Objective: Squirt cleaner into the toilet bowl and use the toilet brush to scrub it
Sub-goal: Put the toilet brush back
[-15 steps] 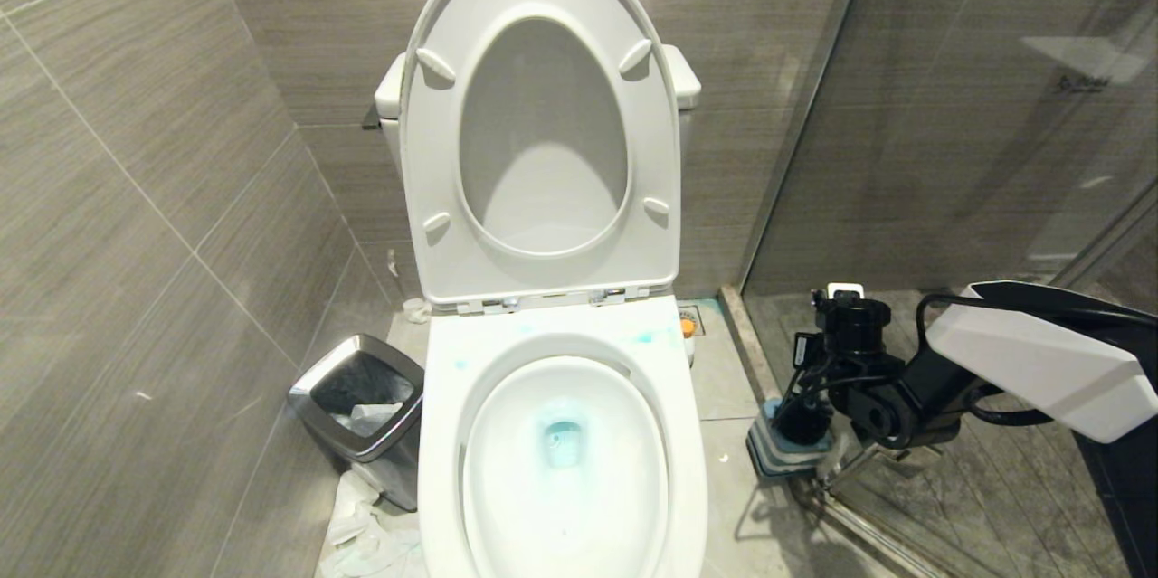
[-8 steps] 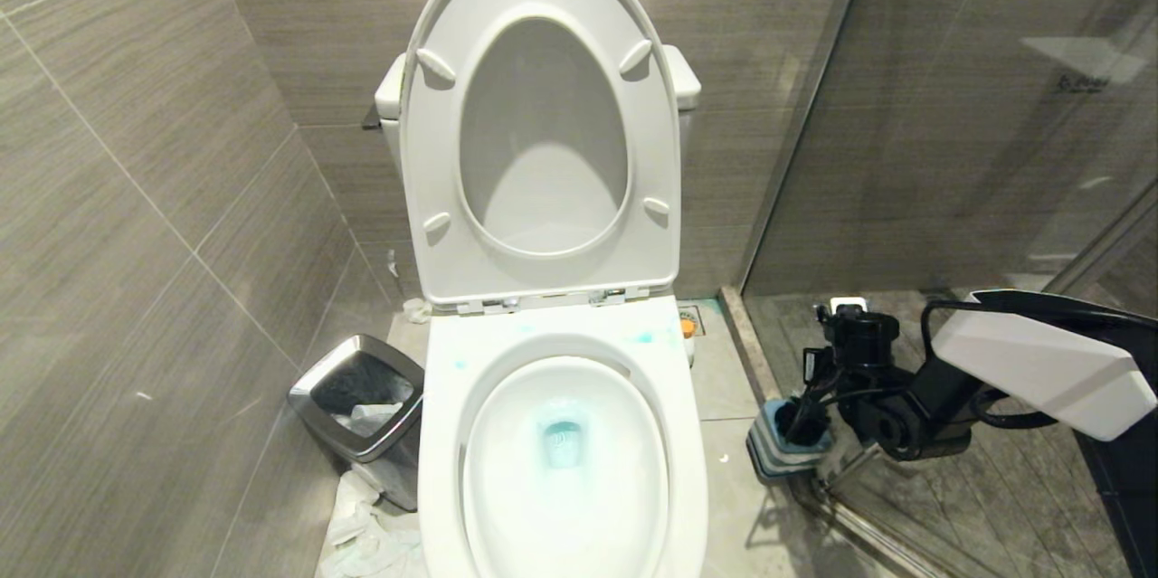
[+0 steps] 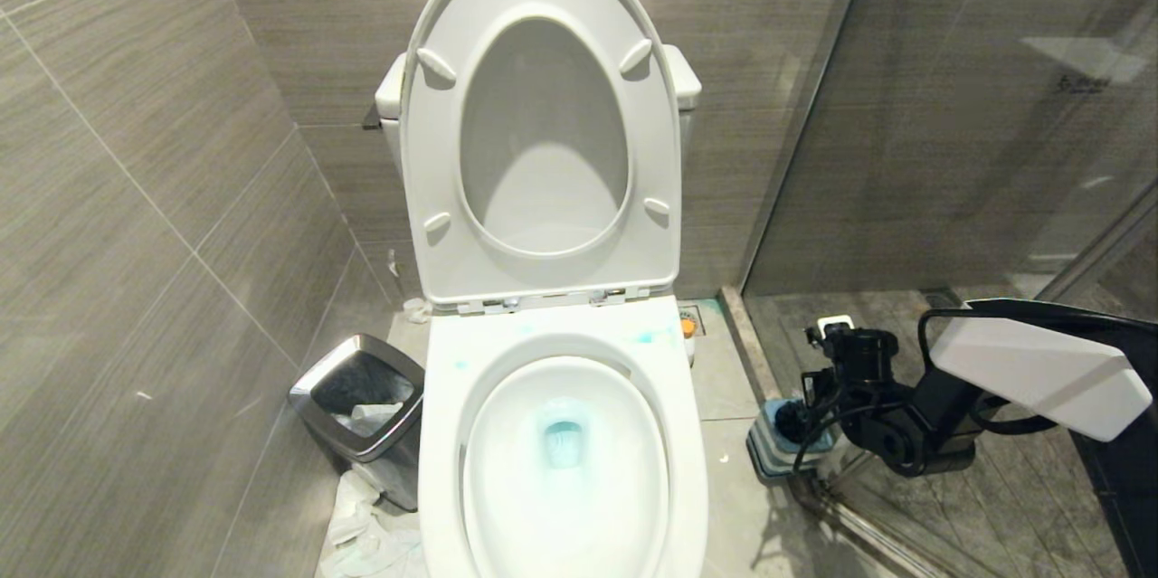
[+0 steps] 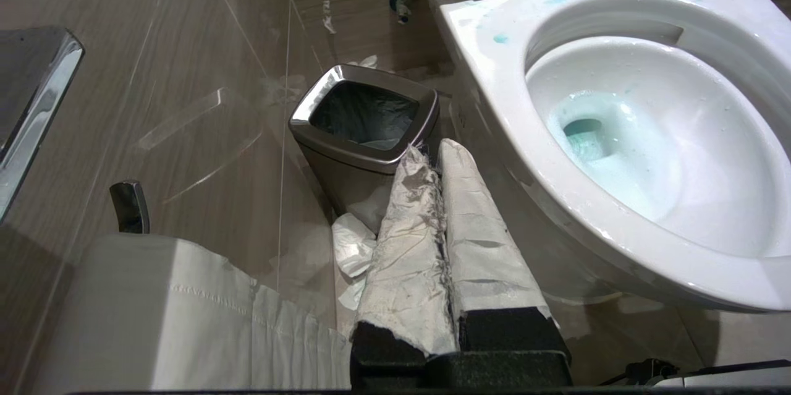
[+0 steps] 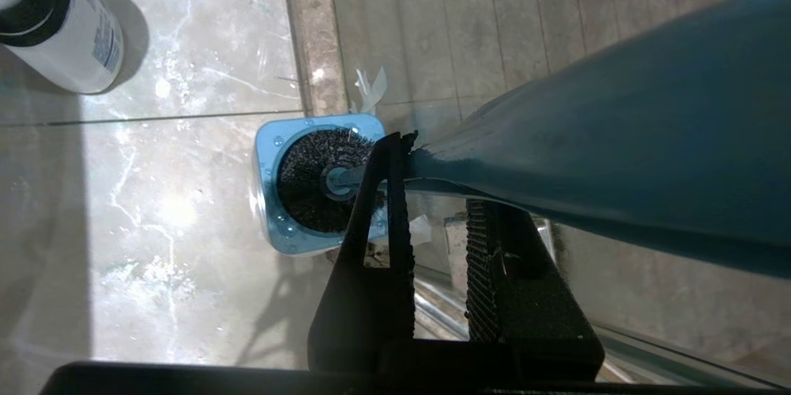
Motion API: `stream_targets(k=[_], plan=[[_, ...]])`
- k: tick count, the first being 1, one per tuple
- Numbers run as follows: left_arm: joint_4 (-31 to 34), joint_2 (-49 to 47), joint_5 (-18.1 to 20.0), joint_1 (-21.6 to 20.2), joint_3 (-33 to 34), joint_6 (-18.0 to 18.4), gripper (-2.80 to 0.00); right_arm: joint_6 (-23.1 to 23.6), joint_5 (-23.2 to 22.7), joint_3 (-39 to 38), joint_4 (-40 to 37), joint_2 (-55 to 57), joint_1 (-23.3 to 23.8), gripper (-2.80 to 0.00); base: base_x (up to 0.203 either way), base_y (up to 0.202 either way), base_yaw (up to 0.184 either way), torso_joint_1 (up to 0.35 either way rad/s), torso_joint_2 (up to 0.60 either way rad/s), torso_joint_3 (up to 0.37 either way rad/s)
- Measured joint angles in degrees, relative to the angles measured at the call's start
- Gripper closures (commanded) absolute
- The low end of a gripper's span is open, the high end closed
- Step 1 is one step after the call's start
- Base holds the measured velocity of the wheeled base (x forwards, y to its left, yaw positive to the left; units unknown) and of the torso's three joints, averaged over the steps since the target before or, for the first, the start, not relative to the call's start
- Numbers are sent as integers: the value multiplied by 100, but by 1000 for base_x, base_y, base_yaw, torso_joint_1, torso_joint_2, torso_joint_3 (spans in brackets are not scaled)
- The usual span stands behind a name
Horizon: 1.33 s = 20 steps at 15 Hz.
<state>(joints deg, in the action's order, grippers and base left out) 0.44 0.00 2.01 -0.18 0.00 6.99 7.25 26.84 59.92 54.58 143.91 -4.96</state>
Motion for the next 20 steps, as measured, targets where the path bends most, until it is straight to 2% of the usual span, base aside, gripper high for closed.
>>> stream_targets(k=[3, 4, 14, 16, 20], plan=[[0, 0, 0, 10, 0, 1, 0, 113, 7, -47, -4, -37, 4, 0, 0, 0, 0, 0, 0, 0], [0, 0, -1, 7, 0, -1, 0, 129, 7, -60, -9, -54, 4, -280, 0, 0, 0, 0, 0, 0], [0, 0, 0, 2, 0, -2, 0, 214, 5, -141, -6, -194, 11, -280, 0, 0, 0, 0, 0, 0], [0, 0, -1, 11, 0, -2, 0, 215, -95, -387, -6, -344, 4, -280, 0, 0, 0, 0, 0, 0], [0, 0, 0, 7, 0, 0, 0, 204, -338, -1345, 28, -1020, -13, -280, 0, 0, 0, 0, 0, 0]])
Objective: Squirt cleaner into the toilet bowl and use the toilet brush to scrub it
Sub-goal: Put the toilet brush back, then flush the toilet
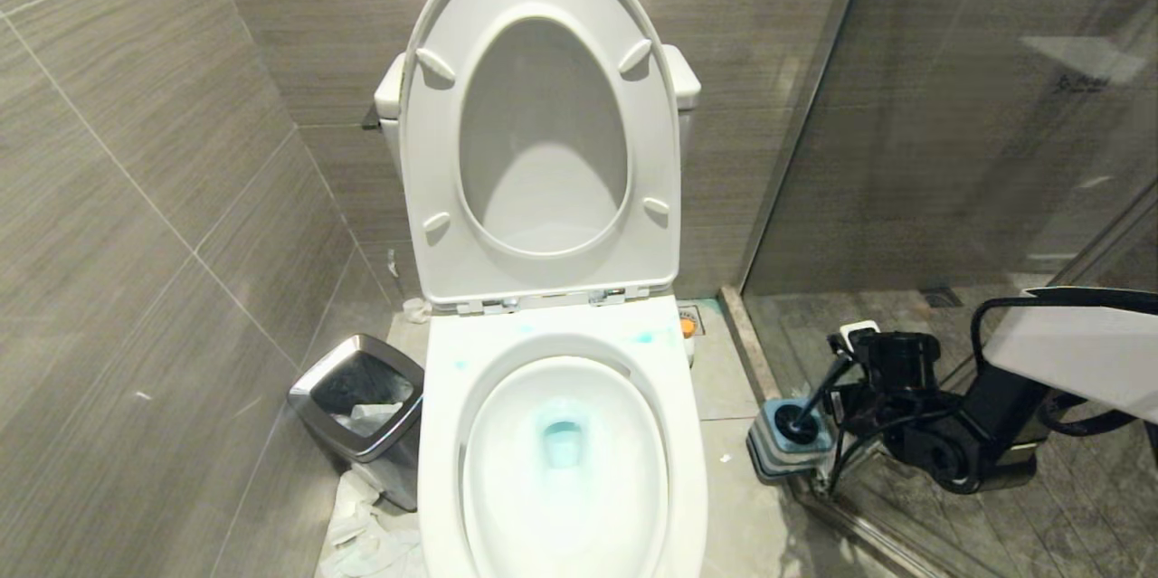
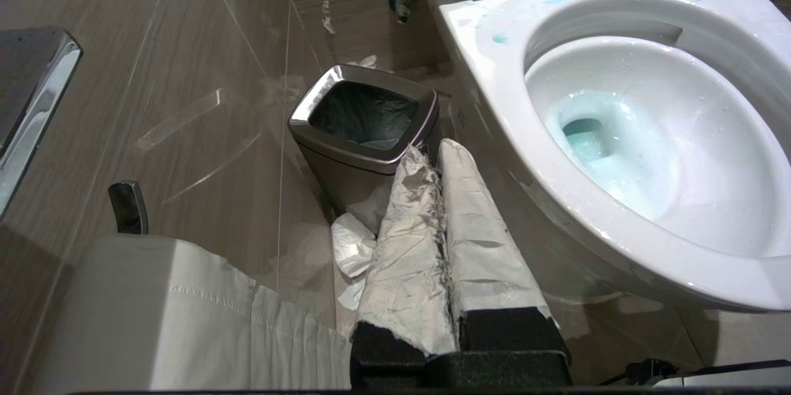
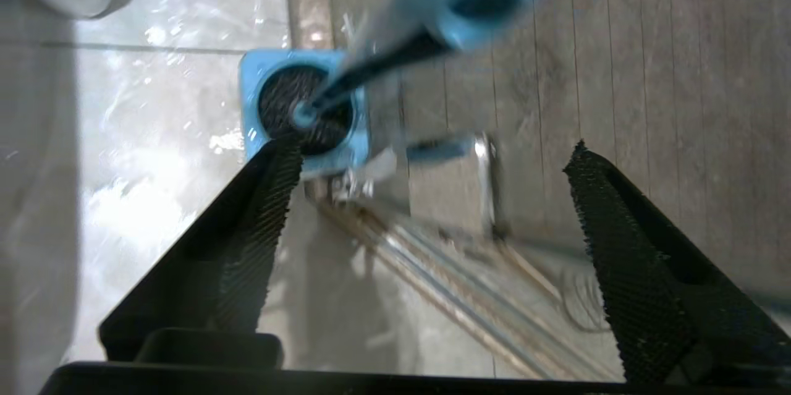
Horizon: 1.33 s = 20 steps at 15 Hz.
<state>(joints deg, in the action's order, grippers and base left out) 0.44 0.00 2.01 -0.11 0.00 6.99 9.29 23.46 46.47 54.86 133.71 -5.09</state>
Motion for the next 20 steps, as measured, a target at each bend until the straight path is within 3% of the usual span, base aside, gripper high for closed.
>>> stream_targets(k=[6, 12, 13, 20], plan=[[0, 0, 0, 0, 0, 1, 0, 10, -333, -1550, 803, -1511, -134, -280, 0, 0, 0, 0, 0, 0], [1, 0, -1, -2, 0, 2, 0, 178, -351, -2388, 1038, -3407, -396, -280, 0, 0, 0, 0, 0, 0], [1, 0, 0, -2, 0, -2, 0, 218, -354, -2564, 1046, -3682, -441, 0, 0, 0, 0, 0, 0, 0], [0, 0, 0, -2, 0, 1, 0, 461, -346, -3635, 1026, -5515, -593, 0, 0, 0, 0, 0, 0, 0]])
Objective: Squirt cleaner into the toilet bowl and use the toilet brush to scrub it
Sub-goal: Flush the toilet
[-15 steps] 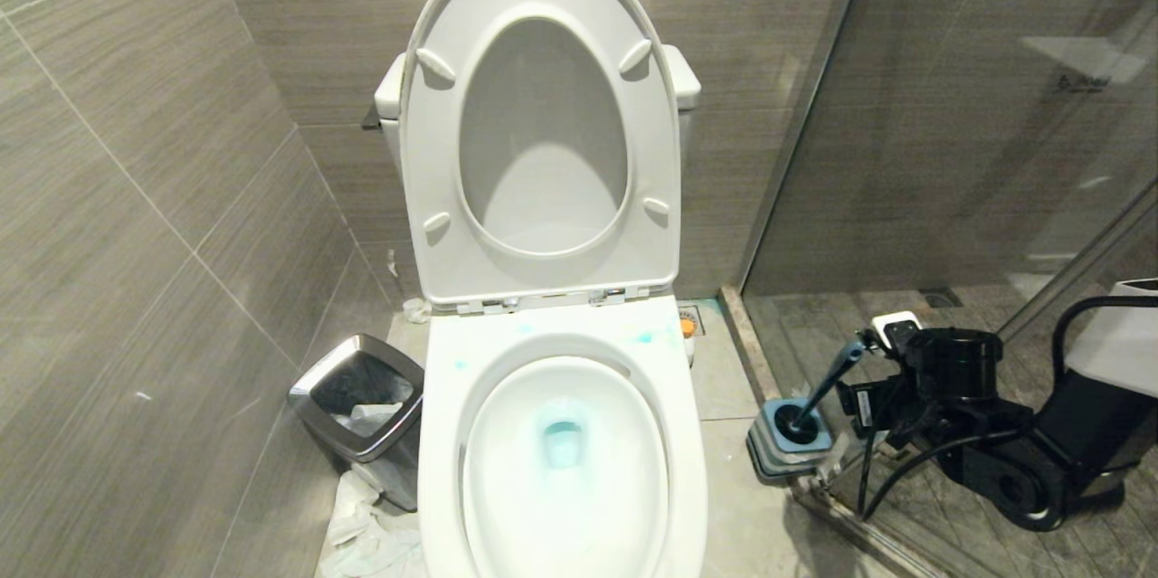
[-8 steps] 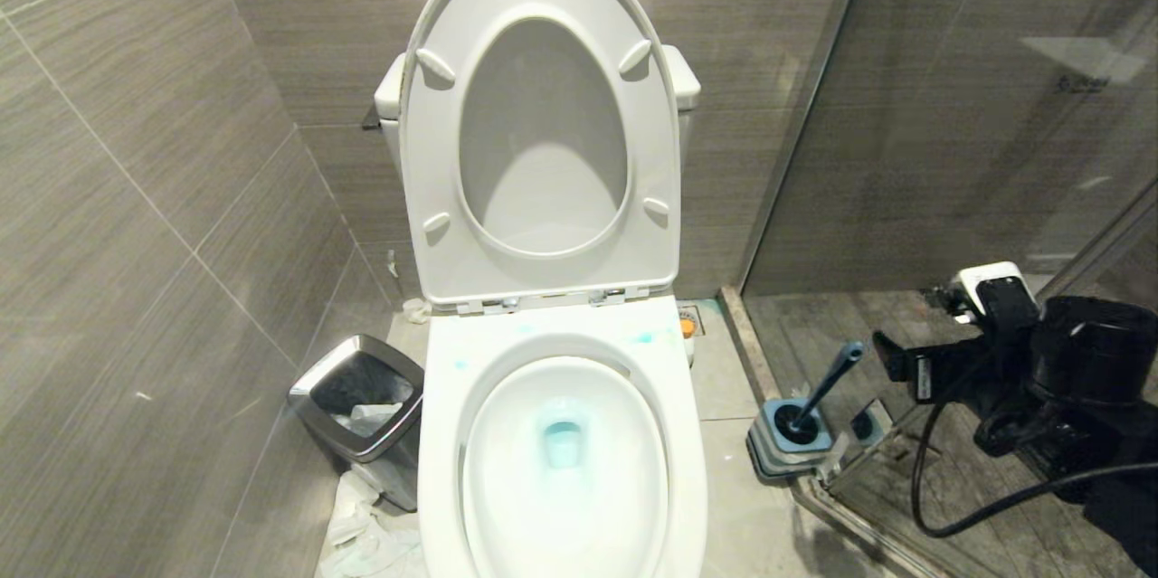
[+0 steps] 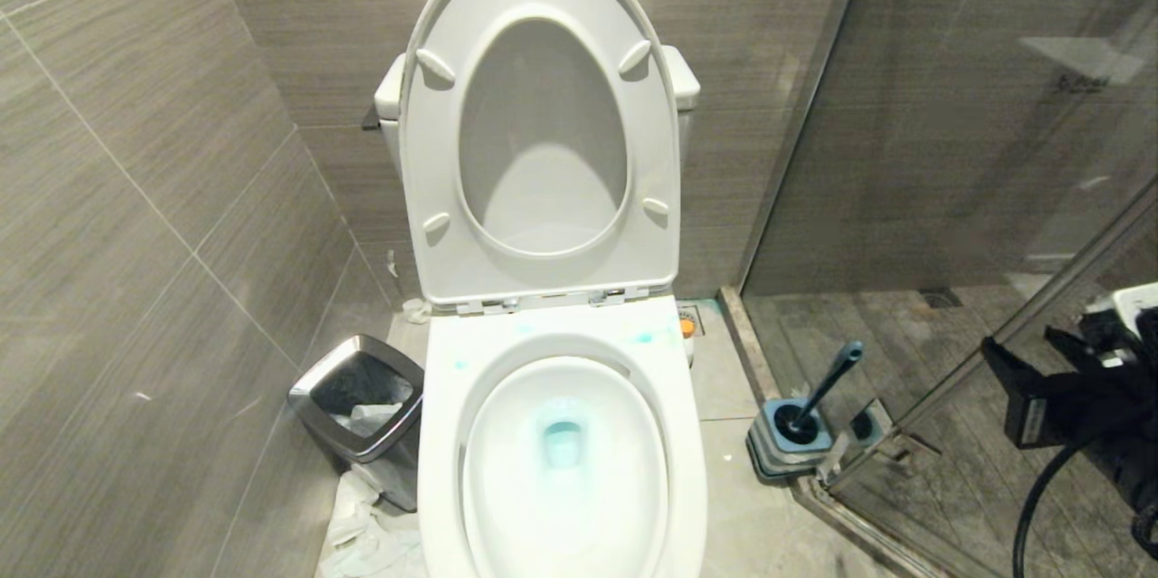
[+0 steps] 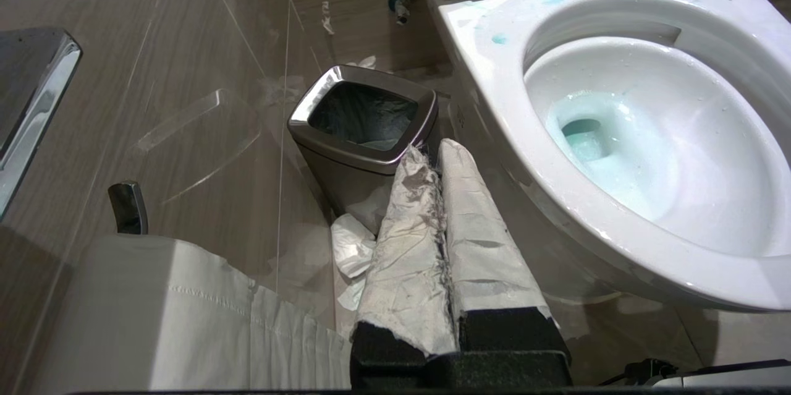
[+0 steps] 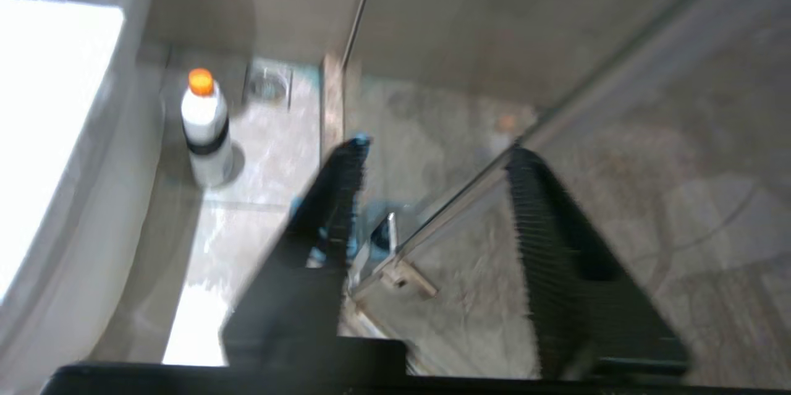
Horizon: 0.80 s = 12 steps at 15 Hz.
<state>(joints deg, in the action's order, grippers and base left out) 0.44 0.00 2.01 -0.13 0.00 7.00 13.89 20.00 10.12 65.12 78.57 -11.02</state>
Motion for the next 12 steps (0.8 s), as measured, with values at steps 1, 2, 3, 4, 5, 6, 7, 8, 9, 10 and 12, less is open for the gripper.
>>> stream_targets(k=[1, 2, 3, 4, 5, 6, 7, 8, 9, 10, 12], plan=[[0, 0, -1, 4, 0, 0, 0, 19, 6, -109, -7, -269, 0, 0, 0, 0, 0, 0, 0, 0], [0, 0, -1, 4, 0, -2, 0, 66, 14, -236, -16, -565, -5, 0, 0, 0, 0, 0, 0, 0], [0, 0, -1, 2, 0, -4, 0, 182, 15, -388, -52, -919, -5, 0, 0, 0, 0, 0, 0, 0], [0, 0, -1, -1, 0, -2, 0, 320, 15, -508, -114, -1263, -2, 0, 0, 0, 0, 0, 0, 0], [0, 0, 0, -2, 0, 0, 0, 494, 20, -605, -262, -1666, -5, 0, 0, 0, 0, 0, 0, 0], [0, 0, 0, -2, 0, -4, 0, 683, 15, -653, -496, -2120, -2, 0, 0, 0, 0, 0, 0, 0], [0, 0, -1, -2, 0, -4, 0, 867, 17, -651, -832, -2605, -2, 0, 0, 0, 0, 0, 0, 0], [0, 0, -1, -2, 0, 0, 0, 1038, 17, -541, -1353, -3175, -2, 0, 0, 0, 0, 0, 0, 0], [0, 0, -2, 0, 0, 0, 0, 1153, 13, -358, -1991, -3712, 0, 0, 0, 0, 0, 0, 0, 0], [-2, 0, -1, 0, 0, -2, 0, 1216, 11, -47, -2850, -4261, 5, 0, 0, 0, 0, 0, 0, 0], [-1, 0, -2, -2, 0, 0, 0, 1164, 13, 755, -4817, -5245, 87, 0, 0, 0, 0, 0, 0, 0]])
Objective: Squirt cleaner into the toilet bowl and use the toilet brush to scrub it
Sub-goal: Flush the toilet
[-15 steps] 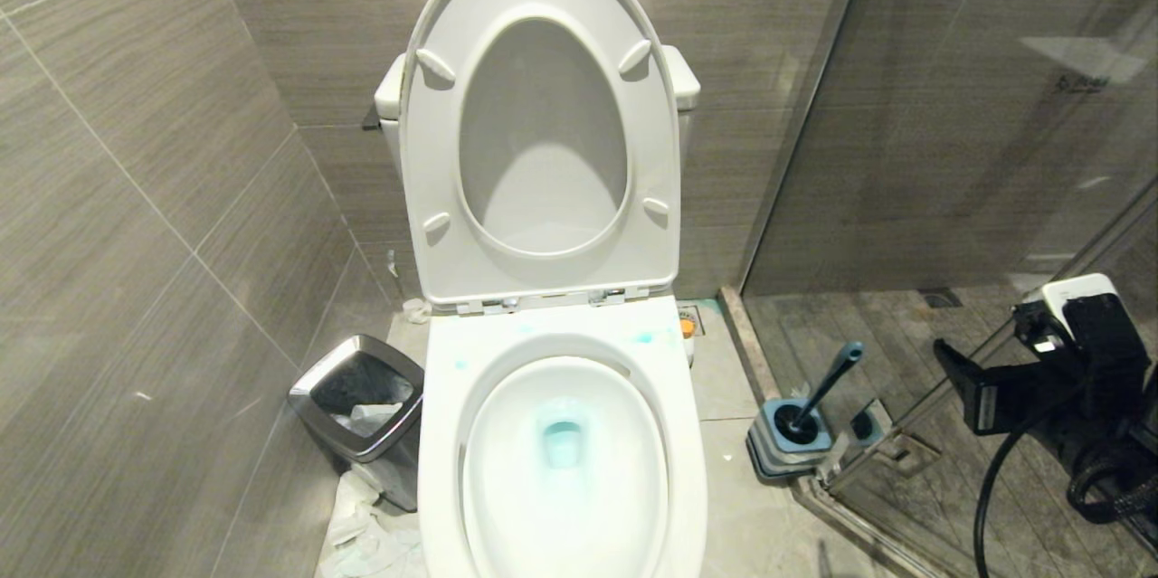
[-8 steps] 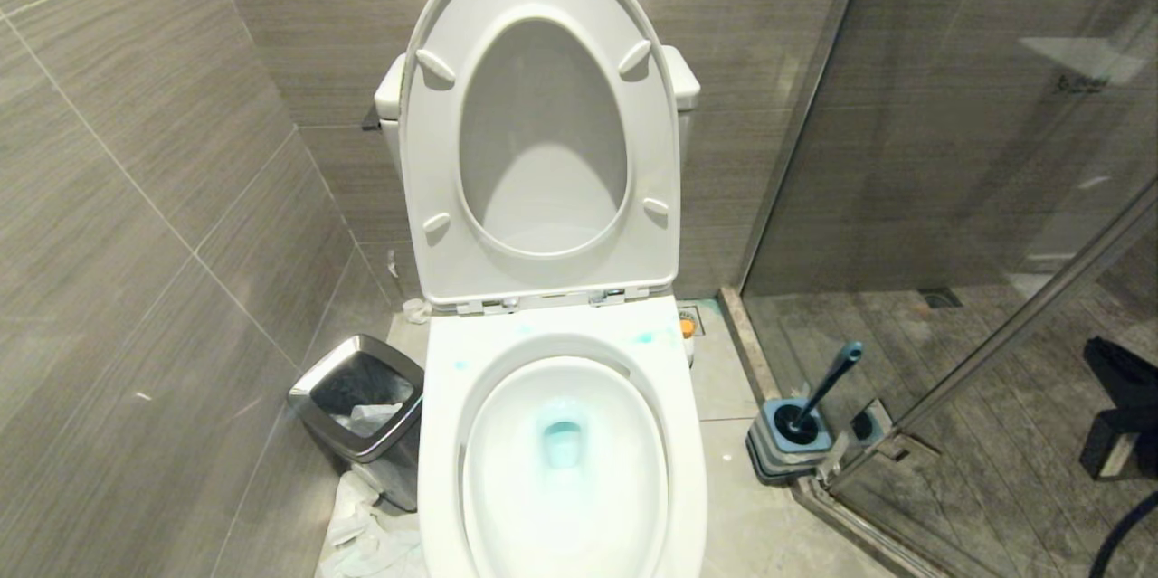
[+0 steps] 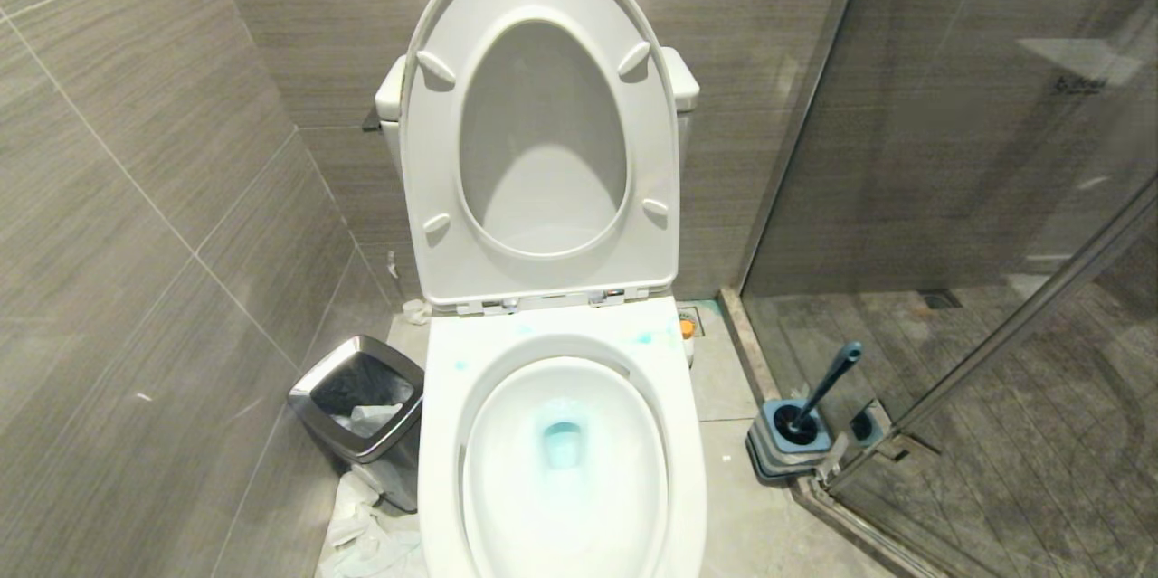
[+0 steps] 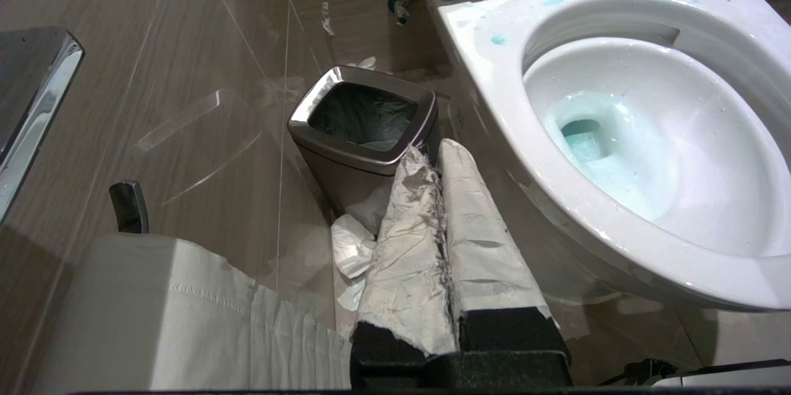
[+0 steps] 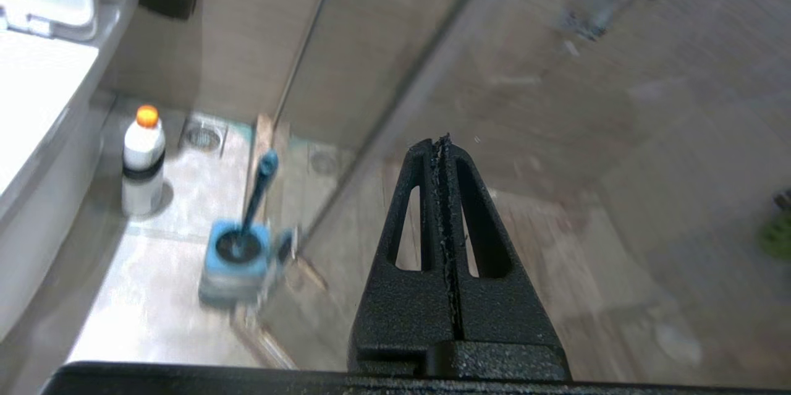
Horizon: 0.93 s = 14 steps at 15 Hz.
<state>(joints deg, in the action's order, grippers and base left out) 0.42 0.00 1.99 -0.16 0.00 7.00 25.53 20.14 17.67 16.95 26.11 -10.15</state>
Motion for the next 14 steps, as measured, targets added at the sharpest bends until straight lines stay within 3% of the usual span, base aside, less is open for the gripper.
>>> stream_targets(k=[2, 5, 9, 14], plan=[[0, 0, 1, 5, 0, 0, 0, -110, -63, 445, -1506, -581, 471, 0, 0, 0, 0, 0, 0, 0], [-1, 0, 2, 5, 0, -1, 0, -399, -504, 546, -2508, -1232, 942, 0, 0, 0, 0, 0, 0, 0], [1, 0, 1, 0, 0, 0, 0, -1722, -650, 200, -2651, -1674, 1018, 0, 0, 0, 0, 0, 0, 0], [1, 0, 2, 5, 0, -1, 0, -1763, -1354, -627, -2591, -2445, 1025, 0, 0, 0, 0, 0, 0, 0]])
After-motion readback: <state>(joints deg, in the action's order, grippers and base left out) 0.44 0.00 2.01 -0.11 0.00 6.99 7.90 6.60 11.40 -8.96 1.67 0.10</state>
